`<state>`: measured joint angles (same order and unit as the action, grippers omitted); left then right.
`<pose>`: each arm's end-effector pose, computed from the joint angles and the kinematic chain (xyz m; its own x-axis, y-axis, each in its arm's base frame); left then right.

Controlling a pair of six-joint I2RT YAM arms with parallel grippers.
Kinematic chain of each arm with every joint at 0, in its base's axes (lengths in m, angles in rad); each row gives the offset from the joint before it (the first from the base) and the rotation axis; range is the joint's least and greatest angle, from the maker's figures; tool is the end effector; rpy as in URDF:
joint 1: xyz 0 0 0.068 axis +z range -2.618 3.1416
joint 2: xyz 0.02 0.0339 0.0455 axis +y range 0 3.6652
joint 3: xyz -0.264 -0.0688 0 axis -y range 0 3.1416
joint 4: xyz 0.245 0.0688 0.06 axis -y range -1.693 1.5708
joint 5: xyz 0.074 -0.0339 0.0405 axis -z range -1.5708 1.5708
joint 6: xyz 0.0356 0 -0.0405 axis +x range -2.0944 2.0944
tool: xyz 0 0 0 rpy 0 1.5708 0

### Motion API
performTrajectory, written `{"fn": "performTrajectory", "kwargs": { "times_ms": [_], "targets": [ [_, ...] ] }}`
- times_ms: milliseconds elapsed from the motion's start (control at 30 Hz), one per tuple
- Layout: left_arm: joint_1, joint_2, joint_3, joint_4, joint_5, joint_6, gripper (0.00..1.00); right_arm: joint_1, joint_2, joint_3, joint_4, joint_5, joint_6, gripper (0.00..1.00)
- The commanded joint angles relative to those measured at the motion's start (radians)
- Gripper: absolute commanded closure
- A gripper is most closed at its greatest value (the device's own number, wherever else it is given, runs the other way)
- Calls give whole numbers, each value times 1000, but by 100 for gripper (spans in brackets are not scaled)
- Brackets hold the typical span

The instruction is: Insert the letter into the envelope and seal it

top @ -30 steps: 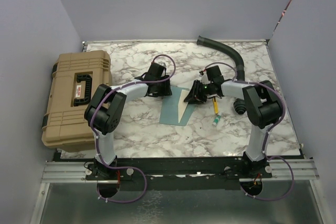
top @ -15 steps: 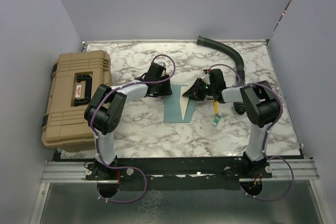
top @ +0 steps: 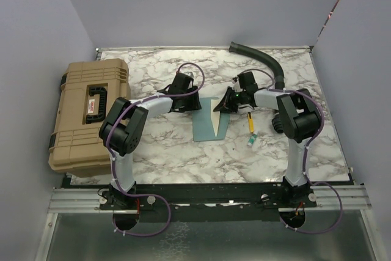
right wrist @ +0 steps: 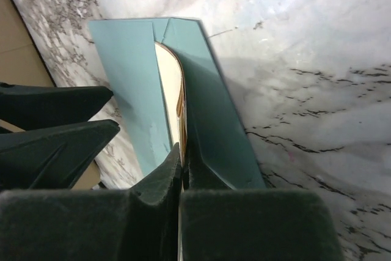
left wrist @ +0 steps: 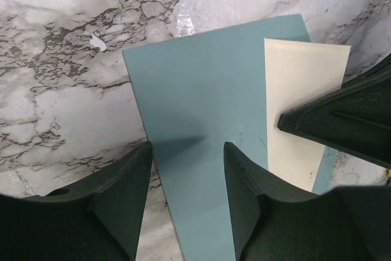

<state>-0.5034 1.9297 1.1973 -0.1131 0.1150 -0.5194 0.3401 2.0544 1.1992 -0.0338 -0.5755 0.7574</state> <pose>0.3550 -0.2002 0.1596 -0.8400 -0.1003 -0.5332 0.1486 0.9027 -0.4038 0.3840 0.1564 0.1210 -0.9463 0.2765 -0.1676 0.0646 0.6695 0.7400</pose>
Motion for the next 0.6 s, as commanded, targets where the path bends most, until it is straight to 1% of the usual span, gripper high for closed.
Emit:
{"fn": "performTrajectory", "kwargs": {
  "times_ms": [0,133,267,400,567],
  "targets": [
    [1,89,-21,-97,-28,1,47,0,62,52,-225,-7,-81,100],
    [2,98,-13,-91,-17,0,46,0,73,55,-213,-18,-85,100],
    [2,104,-19,-84,-2,6,47,-1,79,36,-131,-51,-79,100],
    [3,108,-24,-73,23,19,47,1,104,56,-96,-77,-85,100],
    [3,107,-26,-80,0,34,50,-1,95,79,-151,-37,-102,100]
  ]
}}
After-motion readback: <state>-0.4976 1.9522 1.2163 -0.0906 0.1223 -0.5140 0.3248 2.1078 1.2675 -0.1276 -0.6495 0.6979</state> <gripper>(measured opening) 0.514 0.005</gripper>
